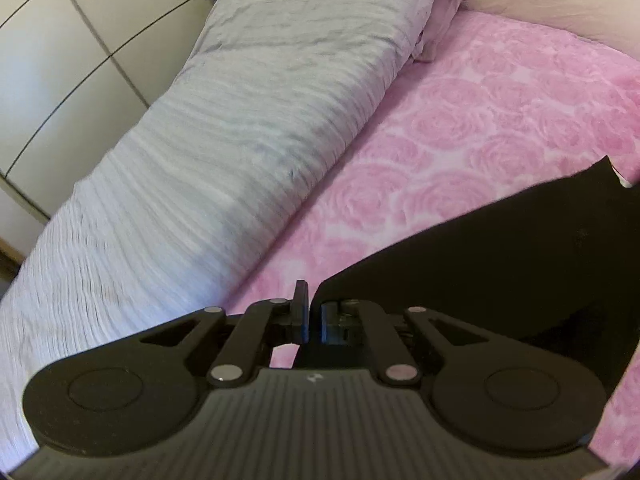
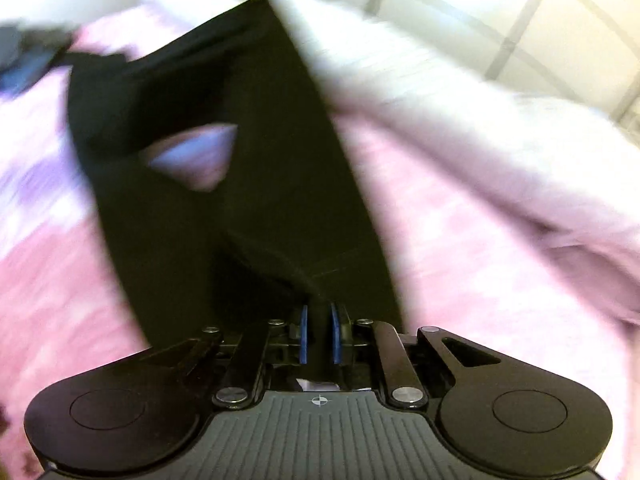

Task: Fold clothes

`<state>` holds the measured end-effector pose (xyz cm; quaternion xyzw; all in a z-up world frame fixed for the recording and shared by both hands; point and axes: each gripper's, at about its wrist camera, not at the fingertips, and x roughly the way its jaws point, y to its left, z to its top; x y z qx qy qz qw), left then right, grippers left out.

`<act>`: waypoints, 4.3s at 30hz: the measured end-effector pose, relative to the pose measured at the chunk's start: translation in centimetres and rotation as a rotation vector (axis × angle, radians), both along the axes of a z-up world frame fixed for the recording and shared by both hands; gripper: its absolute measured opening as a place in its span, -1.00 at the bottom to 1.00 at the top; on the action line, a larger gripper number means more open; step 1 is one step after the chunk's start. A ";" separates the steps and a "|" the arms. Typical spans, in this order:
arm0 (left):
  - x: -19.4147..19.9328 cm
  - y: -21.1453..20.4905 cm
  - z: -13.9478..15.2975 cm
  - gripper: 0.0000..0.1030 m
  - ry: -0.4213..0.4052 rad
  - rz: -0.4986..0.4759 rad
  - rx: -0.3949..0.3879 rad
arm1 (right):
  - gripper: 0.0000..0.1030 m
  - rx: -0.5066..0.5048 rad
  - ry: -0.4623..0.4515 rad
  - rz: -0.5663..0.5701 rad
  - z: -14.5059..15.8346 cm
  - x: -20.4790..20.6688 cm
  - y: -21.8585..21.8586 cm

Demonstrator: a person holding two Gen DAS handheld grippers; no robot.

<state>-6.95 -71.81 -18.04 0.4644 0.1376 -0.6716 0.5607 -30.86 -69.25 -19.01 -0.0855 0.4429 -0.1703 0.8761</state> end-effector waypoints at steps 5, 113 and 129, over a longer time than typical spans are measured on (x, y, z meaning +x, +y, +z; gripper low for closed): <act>0.5 -6.5 -0.6 -0.17 0.006 0.136 -0.031 | -0.64 -0.213 -0.023 -0.113 2.1 4.6 -11.1; 31.7 53.4 -18.7 -0.25 -0.793 -0.488 0.144 | 0.03 0.125 0.495 0.043 -9.9 9.4 42.6; 32.1 66.3 -7.5 -0.95 -0.568 -0.327 0.378 | 0.23 0.076 0.528 0.042 -12.4 9.3 44.3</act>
